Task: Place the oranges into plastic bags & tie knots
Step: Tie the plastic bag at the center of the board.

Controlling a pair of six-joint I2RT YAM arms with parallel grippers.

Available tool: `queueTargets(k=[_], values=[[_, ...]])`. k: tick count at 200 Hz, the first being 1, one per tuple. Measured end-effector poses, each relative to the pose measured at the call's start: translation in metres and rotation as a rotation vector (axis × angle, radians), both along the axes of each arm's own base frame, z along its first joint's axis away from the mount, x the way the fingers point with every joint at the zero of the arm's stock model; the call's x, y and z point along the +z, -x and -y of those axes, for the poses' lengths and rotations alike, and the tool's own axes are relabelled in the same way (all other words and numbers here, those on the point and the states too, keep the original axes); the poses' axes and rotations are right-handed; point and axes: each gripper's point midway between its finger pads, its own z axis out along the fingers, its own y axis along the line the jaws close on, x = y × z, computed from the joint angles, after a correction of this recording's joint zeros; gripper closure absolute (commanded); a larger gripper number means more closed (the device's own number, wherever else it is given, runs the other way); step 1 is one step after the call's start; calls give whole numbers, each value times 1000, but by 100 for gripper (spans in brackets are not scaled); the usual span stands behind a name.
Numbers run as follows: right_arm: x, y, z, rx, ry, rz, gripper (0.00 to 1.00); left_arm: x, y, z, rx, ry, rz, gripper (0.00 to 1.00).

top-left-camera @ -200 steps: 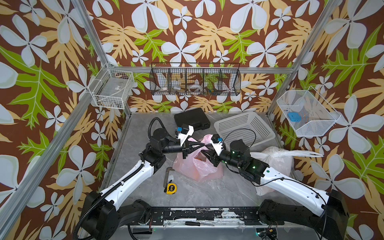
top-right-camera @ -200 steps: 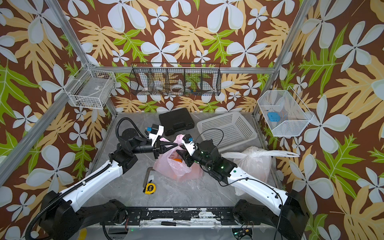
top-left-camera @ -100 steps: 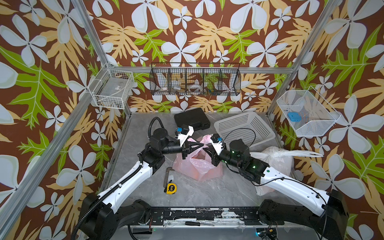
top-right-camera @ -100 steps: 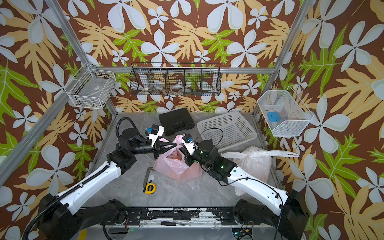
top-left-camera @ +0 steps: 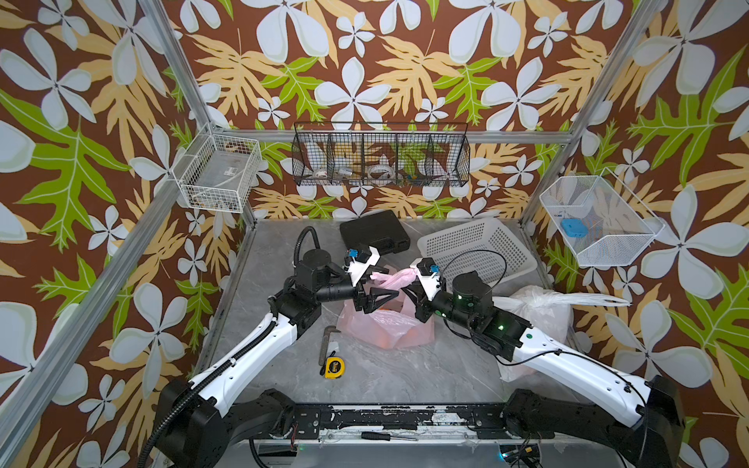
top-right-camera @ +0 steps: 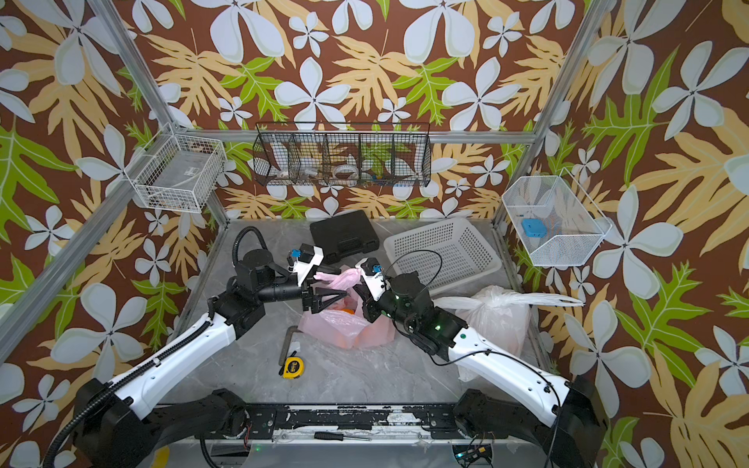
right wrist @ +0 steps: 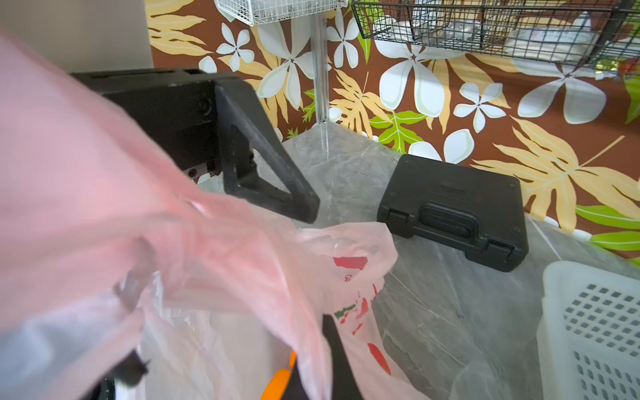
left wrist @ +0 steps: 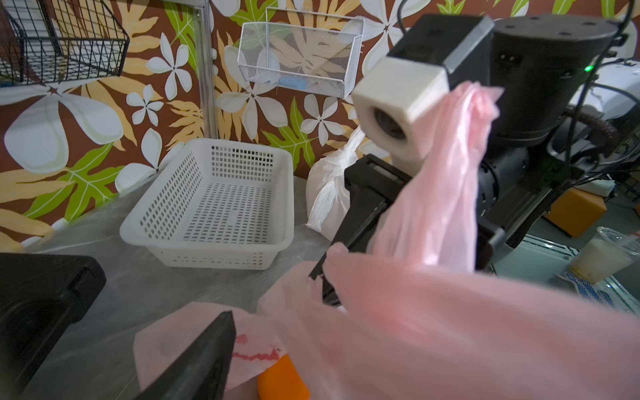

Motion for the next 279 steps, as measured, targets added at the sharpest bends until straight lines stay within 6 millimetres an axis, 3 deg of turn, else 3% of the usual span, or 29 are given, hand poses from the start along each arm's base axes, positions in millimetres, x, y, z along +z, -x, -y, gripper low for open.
queueTargets(k=[25,60,75,80,91,104,129,177,242,279], values=[[0,-1,4,-18,9,0,100,-5,-8,-2,42,-38,-6,46],[-3,-4,9,-50,31,-7,100,-12,-13,-7,76,-87,-6,100],[-4,-3,10,-53,42,-12,100,-12,-13,-8,82,-104,3,100],[-5,-3,11,-55,44,-13,100,-12,-14,-8,85,-105,3,91],[-6,-3,11,-53,50,-14,100,-11,-13,-9,88,-109,2,60],[-6,-2,12,-52,52,-13,100,-10,-10,-9,78,-106,4,35],[-7,-2,11,-48,56,-15,100,-4,1,-7,24,-81,13,14],[-12,-3,9,-37,87,-24,100,4,15,-8,-14,-43,31,11],[-18,-1,10,-31,116,-38,100,5,7,-8,22,-14,34,11],[-13,2,14,-35,96,-28,100,5,5,-3,-1,1,24,1]])
